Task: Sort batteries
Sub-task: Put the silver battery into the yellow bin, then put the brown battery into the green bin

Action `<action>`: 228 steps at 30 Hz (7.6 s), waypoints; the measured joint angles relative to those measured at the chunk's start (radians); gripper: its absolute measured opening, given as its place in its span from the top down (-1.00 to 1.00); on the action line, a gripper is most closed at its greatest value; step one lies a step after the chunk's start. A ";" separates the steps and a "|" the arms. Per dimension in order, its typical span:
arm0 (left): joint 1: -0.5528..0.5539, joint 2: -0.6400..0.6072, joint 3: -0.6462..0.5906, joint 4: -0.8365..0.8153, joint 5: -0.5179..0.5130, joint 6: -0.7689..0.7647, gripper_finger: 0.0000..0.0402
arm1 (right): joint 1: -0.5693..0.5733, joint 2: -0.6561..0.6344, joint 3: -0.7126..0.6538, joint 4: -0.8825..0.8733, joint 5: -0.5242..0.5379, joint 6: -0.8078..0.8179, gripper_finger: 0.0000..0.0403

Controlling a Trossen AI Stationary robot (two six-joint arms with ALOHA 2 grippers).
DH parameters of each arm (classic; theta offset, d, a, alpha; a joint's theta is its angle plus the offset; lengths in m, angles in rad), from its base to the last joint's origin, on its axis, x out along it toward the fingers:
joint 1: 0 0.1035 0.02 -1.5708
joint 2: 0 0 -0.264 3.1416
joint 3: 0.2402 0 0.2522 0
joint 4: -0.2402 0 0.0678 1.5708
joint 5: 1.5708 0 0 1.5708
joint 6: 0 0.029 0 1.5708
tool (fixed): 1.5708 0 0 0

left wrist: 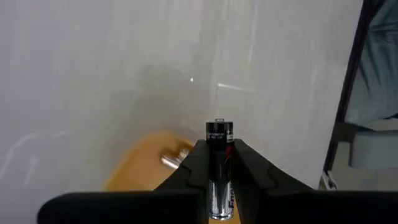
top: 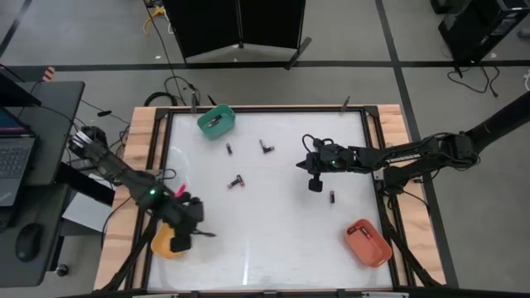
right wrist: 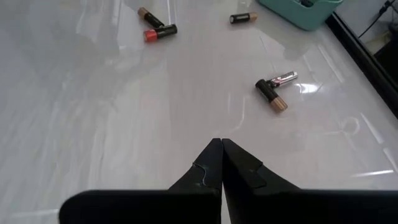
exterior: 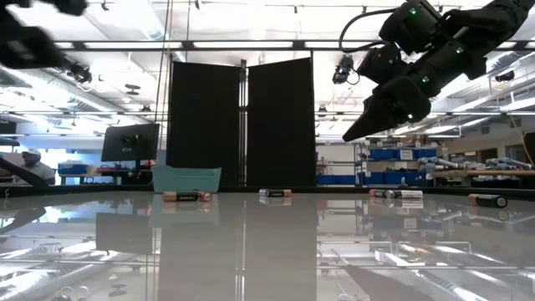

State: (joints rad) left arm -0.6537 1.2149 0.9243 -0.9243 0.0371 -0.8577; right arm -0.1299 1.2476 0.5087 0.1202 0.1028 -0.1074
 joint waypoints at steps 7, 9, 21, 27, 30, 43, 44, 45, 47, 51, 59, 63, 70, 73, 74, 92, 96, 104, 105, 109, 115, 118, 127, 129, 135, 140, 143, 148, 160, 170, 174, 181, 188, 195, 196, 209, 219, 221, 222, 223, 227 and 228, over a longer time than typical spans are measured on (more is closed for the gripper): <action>-0.143 -0.037 -0.132 0.054 -0.001 -0.173 0.78 | 0.000 0.000 0.000 0.023 -0.002 0.000 0.94; -0.164 -0.038 -0.161 0.067 0.000 -0.192 0.78 | 0.000 0.000 0.000 0.024 -0.002 0.000 0.94; -0.186 -0.038 -0.303 0.207 0.012 -0.209 0.78 | 0.000 0.000 0.000 0.029 -0.003 0.002 0.94; -0.186 -0.038 -0.338 0.232 0.020 -0.221 0.78 | 0.000 0.000 0.000 0.029 -0.003 0.001 0.94; -0.186 -0.039 -0.341 0.229 0.020 -0.221 0.78 | 0.000 0.000 0.000 0.029 -0.003 0.001 0.94; -0.186 -0.039 -0.340 0.286 -0.059 -0.421 0.78 | 0.000 0.000 0.000 0.029 -0.002 0.002 0.94; -0.186 -0.039 -0.340 0.283 -0.071 -0.446 0.78 | 0.000 0.000 0.000 0.029 -0.002 0.002 0.94; -0.186 -0.039 -0.341 0.282 -0.078 -0.467 0.78 | 0.000 0.000 0.001 0.029 -0.002 0.002 0.94; -0.186 -0.039 -0.341 0.277 -0.097 -0.509 0.78 | 0.000 0.000 0.001 0.029 -0.002 0.002 0.94; -0.186 -0.037 -0.341 0.265 -0.104 -0.565 0.78 | 0.000 0.000 0.001 0.029 -0.002 0.002 0.94; -0.186 -0.037 -0.341 0.195 -0.131 -0.705 0.78 | 0.000 0.000 0.001 0.029 -0.002 0.002 0.94; -0.186 -0.037 -0.341 0.188 -0.180 -0.742 0.78 | 0.000 0.000 0.001 0.029 -0.002 0.003 0.94; -0.186 -0.037 -0.337 0.178 -0.161 -0.744 0.34 | 0.000 0.000 0.001 0.029 -0.002 0.007 0.92; -0.183 -0.037 -0.306 0.120 -0.158 -0.735 0.21 | 0.000 0.000 0.001 0.029 -0.002 0.011 0.92; -0.181 -0.037 -0.292 0.093 -0.157 -0.719 0.19 | 0.000 0.000 0.001 0.029 -0.002 0.011 0.92; 0.140 -0.037 0.085 -0.264 -0.377 -0.198 0.39 | 0.000 0.000 0.001 0.028 -0.001 0.067 0.92; 0.341 -0.037 0.085 -0.212 -0.303 0.136 0.67 | 0.000 0.000 0.001 0.023 0.000 0.091 0.88; 0.823 0.016 0.085 0.004 -0.099 0.523 0.96 | 0.002 0.000 0.001 0.021 0.000 0.173 0.88; 0.871 0.038 0.085 0.018 -0.071 0.553 0.94 | 0.004 0.000 0.001 0.020 0.000 0.180 0.89; 0.997 0.150 0.085 0.090 -0.013 0.629 0.87 | 0.020 0.000 0.001 0.017 0.001 0.183 0.88; 1.110 0.356 0.133 0.144 0.010 0.470 0.73 | 0.033 0.000 0.001 0.016 0.000 0.184 0.88; 1.152 0.434 0.161 0.145 0.021 0.375 0.62 | 0.035 0.000 0.001 0.017 0.001 0.184 0.89; 1.204 0.550 0.223 0.177 0.036 0.273 0.34 | 0.037 0.000 0.001 0.012 0.000 0.178 0.87; 1.207 0.564 0.232 0.179 0.037 0.268 0.33 | 0.038 0.000 0.001 0.012 0.000 0.176 0.87; 1.217 0.606 0.234 0.170 0.040 0.250 0.32 | 0.047 0.000 0.001 -0.002 0.000 0.176 0.89; 1.217 0.612 0.234 0.182 0.036 0.267 0.32 | 0.064 0.000 0.001 -0.003 0.000 0.176 0.88; 1.226 0.613 0.234 0.190 0.026 0.294 0.32 | 0.069 0.000 0.001 -0.003 0.000 0.175 0.89; 1.244 0.613 0.234 0.224 0.016 0.325 0.32 | 0.069 0.000 0.001 -0.002 0.000 0.176 0.91; 1.258 0.676 0.239 0.219 0.029 0.341 0.33 | 0.069 0.000 0.001 -0.002 0.000 0.175 0.91; 1.236 0.644 0.233 0.216 -0.029 0.464 0.61 | 0.069 0.000 0.001 -0.002 0.000 0.175 0.91; 1.224 0.640 0.251 0.200 -0.035 0.518 0.79 | 0.069 0.000 0.001 -0.002 0.008 0.175 0.92; 1.165 0.641 0.370 0.092 -0.061 0.588 0.79 | 0.069 0.000 0.001 -0.003 0.009 0.175 0.88; 1.159 0.626 0.514 -0.063 -0.153 0.668 0.79 | 0.069 0.000 0.001 -0.013 0.009 0.175 0.93; 1.232 0.625 0.546 -0.078 -0.225 0.742 0.79 | 0.074 0.000 0.001 -0.015 0.010 0.175 0.88; 1.246 0.625 0.546 -0.077 -0.226 0.754 0.79 | 0.077 0.000 0.001 -0.015 0.010 0.175 0.88; 1.373 0.624 0.451 0.036 -0.246 0.904 0.79 | 0.090 0.000 0.000 -0.013 0.010 0.174 0.88; 1.399 0.624 0.342 0.171 -0.177 0.932 0.79 | 0.090 0.000 0.000 0.017 0.010 0.146 0.92; 1.401 0.624 0.332 0.180 -0.173 0.933 0.79 | 0.090 0.000 0.000 0.021 0.010 0.146 0.89; 1.402 0.624 0.330 0.180 -0.168 0.933 0.79 | 0.090 0.000 0.000 0.022 0.010 0.146 0.88; 1.404 0.624 0.329 0.182 -0.162 0.933 0.79 | 0.090 0.000 0.000 0.021 0.010 0.146 0.88; 1.409 0.630 0.328 0.192 -0.156 0.933 0.79 | 0.089 0.000 0.000 0.021 0.010 0.146 0.90; 1.409 0.636 0.328 0.193 -0.155 0.933 0.79 | 0.089 0.000 0.000 0.021 0.010 0.146 0.92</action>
State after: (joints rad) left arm 0.7551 1.8505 1.2522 -0.7318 -0.1181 0.0753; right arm -0.0414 1.2476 0.5083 0.1413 0.1133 0.0383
